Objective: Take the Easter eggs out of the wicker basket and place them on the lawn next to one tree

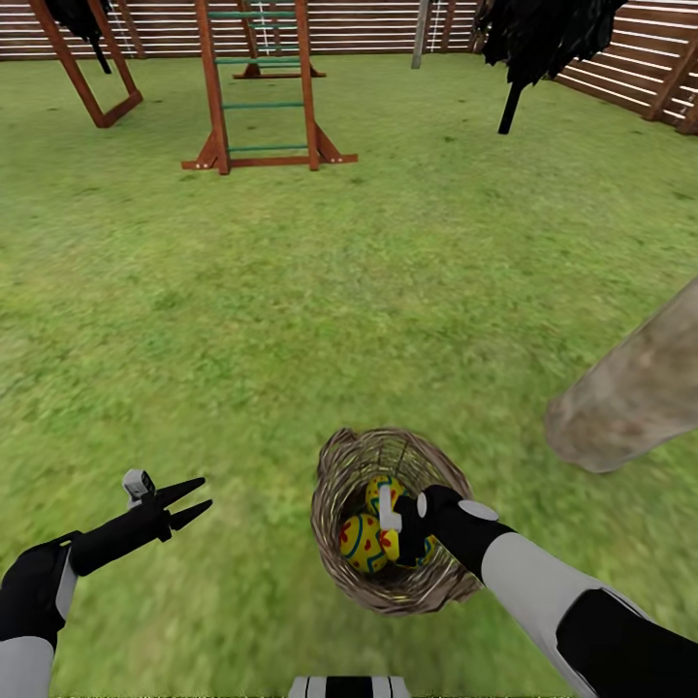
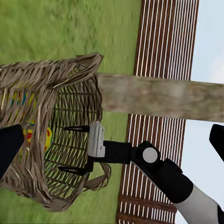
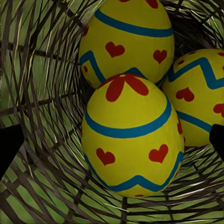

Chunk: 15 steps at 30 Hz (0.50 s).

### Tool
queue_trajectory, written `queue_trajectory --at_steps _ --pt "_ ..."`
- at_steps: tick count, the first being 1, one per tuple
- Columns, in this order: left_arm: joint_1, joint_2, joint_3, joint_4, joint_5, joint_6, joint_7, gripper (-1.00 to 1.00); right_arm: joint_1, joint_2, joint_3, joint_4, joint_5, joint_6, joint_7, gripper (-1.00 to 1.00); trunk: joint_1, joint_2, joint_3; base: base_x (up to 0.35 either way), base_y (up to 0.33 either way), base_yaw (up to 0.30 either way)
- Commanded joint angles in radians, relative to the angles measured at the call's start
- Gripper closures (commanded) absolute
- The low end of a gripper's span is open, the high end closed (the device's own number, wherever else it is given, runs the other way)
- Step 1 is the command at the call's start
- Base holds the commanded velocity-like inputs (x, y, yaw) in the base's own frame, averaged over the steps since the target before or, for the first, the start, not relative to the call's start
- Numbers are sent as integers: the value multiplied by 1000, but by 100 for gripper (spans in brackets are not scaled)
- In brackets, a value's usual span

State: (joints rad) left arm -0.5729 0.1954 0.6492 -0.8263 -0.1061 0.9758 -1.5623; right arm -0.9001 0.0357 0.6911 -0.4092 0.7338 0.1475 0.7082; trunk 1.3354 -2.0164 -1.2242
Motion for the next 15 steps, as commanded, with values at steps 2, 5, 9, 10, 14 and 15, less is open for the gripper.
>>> queue_trajectory --at_steps 2,5,9,10,14,15 --pt "-1 -1 3 -1 -10 11 -9 -100 0 0 2 -2 4 4 4 -100 0 0 -4 0 0 0" --pt "-1 -1 3 -1 -10 10 -9 -100 0 0 2 -3 4 4 5 -100 0 0 -9 0 0 0" --pt "-1 -1 1 -1 -10 11 -9 -100 0 0 2 -3 6 4 5 -100 0 0 -15 0 0 0" --pt "-1 -1 2 -2 -10 11 -9 -100 0 0 2 -3 6 4 5 -100 0 0 -17 0 0 0" --pt "-1 -1 1 -2 -10 11 -9 -100 0 0 2 -4 6 4 5 -100 0 0 -23 0 0 0" --pt "-1 -1 2 -2 -10 11 -9 -100 0 0 2 -4 6 4 5 -100 0 0 -25 0 0 0"
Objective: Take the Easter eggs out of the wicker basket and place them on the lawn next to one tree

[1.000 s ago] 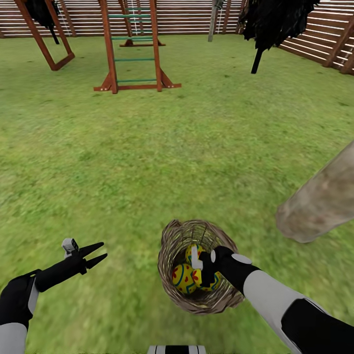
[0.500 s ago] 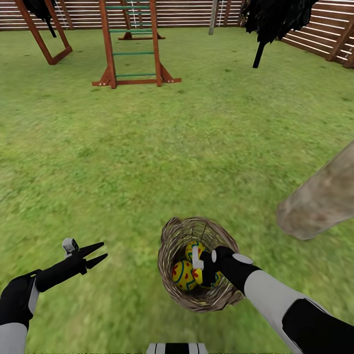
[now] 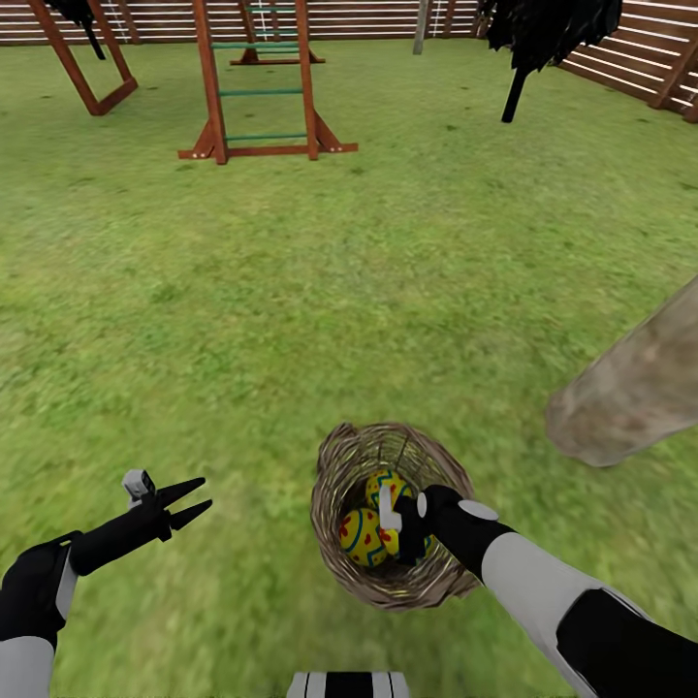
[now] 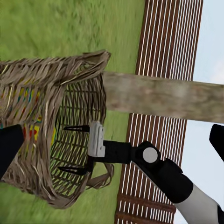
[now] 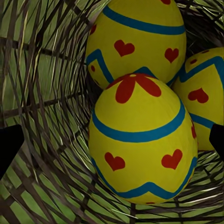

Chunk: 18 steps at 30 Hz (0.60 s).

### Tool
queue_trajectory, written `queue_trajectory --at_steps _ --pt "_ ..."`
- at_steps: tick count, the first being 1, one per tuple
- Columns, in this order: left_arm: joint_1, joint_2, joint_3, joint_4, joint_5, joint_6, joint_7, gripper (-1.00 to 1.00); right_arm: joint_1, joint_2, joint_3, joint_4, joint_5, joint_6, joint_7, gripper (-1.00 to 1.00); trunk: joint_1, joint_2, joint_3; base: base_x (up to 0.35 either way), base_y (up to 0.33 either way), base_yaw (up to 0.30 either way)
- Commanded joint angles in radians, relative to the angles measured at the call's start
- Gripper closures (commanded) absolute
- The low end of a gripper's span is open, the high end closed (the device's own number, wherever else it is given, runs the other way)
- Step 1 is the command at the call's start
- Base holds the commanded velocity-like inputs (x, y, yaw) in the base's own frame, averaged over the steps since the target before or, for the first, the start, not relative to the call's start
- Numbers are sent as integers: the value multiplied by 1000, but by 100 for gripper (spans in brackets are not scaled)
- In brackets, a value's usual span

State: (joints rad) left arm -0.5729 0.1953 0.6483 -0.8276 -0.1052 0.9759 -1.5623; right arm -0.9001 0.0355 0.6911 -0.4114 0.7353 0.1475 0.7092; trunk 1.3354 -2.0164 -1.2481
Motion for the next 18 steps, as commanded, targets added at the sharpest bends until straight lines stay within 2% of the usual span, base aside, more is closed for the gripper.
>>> queue_trajectory --at_steps 1,6,18 --pt "-1 -1 3 -1 -10 10 -9 -100 0 0 2 -2 4 4 4 -100 0 0 -2 0 0 0" --pt "-1 -1 4 -1 -10 10 -9 -100 0 1 2 -1 4 4 4 -100 0 0 -10 0 0 0" --pt "-1 -1 4 -2 -10 10 -9 -100 0 5 2 1 8 6 4 -100 0 0 -11 0 0 0"
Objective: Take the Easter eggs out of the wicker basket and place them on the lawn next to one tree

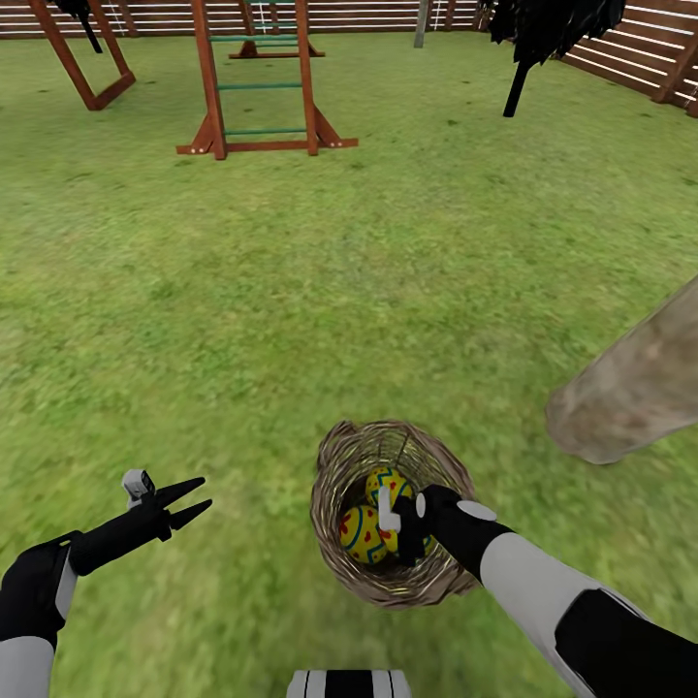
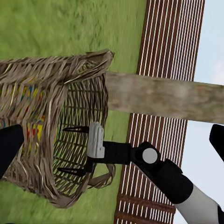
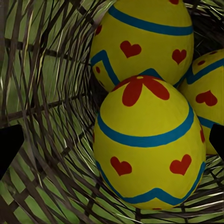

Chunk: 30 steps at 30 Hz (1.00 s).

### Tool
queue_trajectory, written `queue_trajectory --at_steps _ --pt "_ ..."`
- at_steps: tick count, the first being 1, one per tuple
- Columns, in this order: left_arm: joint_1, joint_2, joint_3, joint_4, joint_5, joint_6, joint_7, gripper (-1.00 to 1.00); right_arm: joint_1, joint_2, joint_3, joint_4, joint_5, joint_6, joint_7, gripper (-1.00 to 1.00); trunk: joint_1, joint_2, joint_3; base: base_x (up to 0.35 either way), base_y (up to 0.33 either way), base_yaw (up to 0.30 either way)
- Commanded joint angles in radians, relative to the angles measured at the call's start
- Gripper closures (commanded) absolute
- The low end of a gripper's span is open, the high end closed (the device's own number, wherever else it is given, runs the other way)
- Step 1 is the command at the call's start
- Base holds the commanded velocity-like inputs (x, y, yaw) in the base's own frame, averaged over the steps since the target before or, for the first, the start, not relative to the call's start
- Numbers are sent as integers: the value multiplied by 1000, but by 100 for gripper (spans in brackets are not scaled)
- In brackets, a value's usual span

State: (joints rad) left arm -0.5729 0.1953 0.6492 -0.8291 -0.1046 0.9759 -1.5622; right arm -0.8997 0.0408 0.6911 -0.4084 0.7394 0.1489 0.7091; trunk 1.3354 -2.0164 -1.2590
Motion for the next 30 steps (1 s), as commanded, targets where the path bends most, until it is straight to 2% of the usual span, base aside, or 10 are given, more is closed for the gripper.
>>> queue_trajectory --at_steps 1,22,30 --pt "-1 -1 3 -1 -11 10 -9 -100 0 0 2 -3 4 4 4 -100 0 0 -1 0 0 0" --pt "-1 2 3 -1 -12 10 -9 -100 -1 -12 -2 0 5 14 -3 -100 0 0 -1 0 0 0" --pt "-1 3 4 1 -12 10 -9 -100 -20 -10 -2 -3 5 14 -38 -100 0 0 -1 0 0 0"
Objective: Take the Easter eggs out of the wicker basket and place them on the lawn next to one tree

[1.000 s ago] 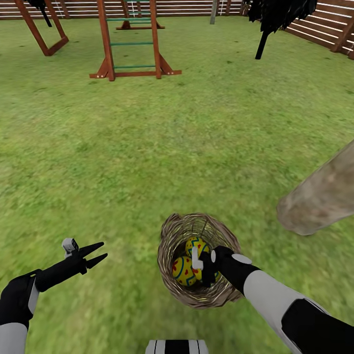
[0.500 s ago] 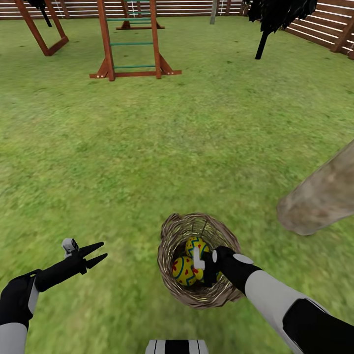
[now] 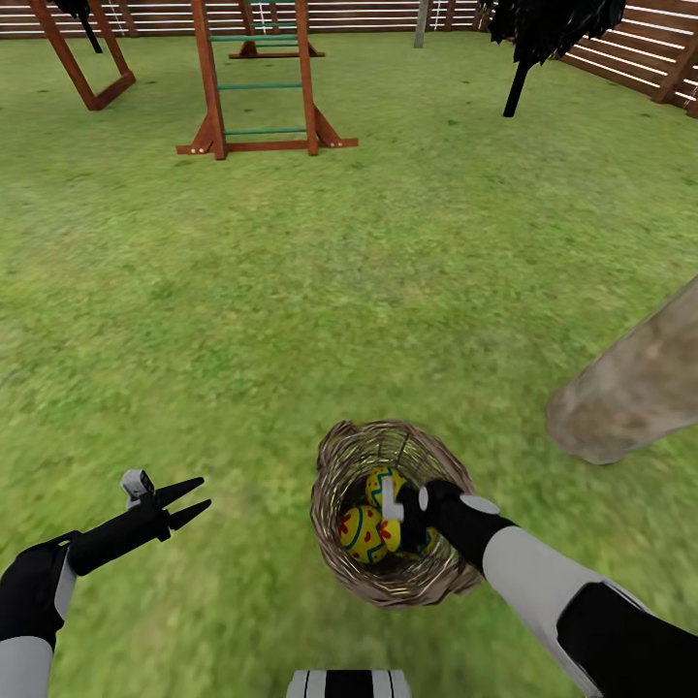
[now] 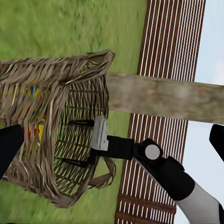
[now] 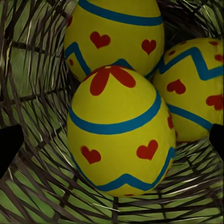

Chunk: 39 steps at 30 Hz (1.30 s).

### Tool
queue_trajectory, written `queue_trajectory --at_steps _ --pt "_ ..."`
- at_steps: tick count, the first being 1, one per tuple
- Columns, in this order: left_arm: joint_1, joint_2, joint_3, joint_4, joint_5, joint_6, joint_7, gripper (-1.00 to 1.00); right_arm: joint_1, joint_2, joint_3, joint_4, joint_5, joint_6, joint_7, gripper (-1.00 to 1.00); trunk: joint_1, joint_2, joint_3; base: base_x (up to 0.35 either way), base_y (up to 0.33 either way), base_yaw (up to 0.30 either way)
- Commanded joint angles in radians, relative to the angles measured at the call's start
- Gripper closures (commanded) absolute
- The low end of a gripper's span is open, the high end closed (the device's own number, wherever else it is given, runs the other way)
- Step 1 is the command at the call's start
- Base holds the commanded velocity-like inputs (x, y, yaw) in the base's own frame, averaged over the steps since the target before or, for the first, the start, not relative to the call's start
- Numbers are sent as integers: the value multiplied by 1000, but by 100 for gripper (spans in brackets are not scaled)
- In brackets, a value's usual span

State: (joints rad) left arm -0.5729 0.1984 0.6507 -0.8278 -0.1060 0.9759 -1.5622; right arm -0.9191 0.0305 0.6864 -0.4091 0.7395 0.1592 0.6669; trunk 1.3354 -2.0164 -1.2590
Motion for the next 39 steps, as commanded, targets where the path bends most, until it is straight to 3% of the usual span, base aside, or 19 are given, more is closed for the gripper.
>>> queue_trajectory --at_steps 1,16,33,39 --pt "-1 0 3 0 -11 10 -9 -100 -2 0 2 -2 5 4 3 -100 0 0 -1 0 0 0" --pt "1 -3 1 2 -11 10 -9 -100 -9 -1 2 0 6 -4 5 -100 0 0 -2 0 0 0" --pt "1 -4 1 4 -11 10 -9 -100 -9 -3 2 0 7 -1 2 -100 0 0 -28 0 0 0" --pt "1 -3 1 4 -11 10 -9 -100 -10 -15 2 -3 9 0 2 -100 0 0 -37 0 0 0"
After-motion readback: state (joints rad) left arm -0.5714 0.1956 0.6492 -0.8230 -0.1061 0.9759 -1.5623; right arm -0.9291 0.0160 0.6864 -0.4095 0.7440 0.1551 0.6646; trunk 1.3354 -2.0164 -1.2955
